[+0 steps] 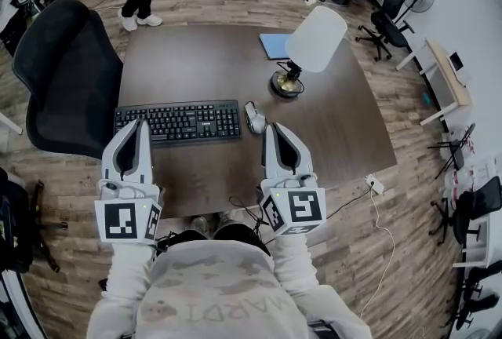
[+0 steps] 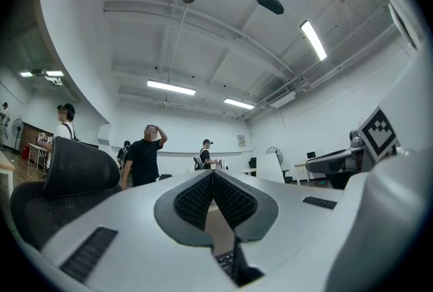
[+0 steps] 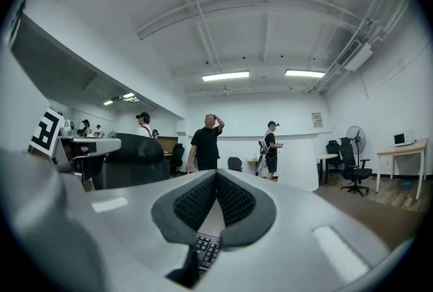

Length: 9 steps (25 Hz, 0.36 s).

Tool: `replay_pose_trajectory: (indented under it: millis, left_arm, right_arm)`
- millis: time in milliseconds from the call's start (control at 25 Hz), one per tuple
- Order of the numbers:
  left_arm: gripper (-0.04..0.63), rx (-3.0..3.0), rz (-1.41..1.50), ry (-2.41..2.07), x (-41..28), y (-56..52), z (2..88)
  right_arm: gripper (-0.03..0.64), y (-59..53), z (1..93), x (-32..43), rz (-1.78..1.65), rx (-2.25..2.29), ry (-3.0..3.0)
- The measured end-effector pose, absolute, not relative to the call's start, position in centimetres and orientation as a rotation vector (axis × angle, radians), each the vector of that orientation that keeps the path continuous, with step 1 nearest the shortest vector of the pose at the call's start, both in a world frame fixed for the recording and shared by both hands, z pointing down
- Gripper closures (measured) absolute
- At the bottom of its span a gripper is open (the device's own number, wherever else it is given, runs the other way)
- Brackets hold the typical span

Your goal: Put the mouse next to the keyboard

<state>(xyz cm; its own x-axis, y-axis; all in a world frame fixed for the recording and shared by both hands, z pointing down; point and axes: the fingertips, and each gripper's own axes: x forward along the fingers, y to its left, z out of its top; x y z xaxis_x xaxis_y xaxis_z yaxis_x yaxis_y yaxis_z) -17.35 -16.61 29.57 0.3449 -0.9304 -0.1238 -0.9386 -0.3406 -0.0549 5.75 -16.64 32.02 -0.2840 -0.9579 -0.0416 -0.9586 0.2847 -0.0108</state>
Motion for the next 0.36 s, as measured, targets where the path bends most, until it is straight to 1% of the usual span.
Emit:
replay_pose_trajectory:
  millis: [360]
  left_arm:
    - [0.588, -2.474, 0.109, 1.735, -17.52, -16.72, 29.09]
  right_arm:
    - [0.607, -16.82, 31.64, 5.62, 0.024, -1.847, 2.484]
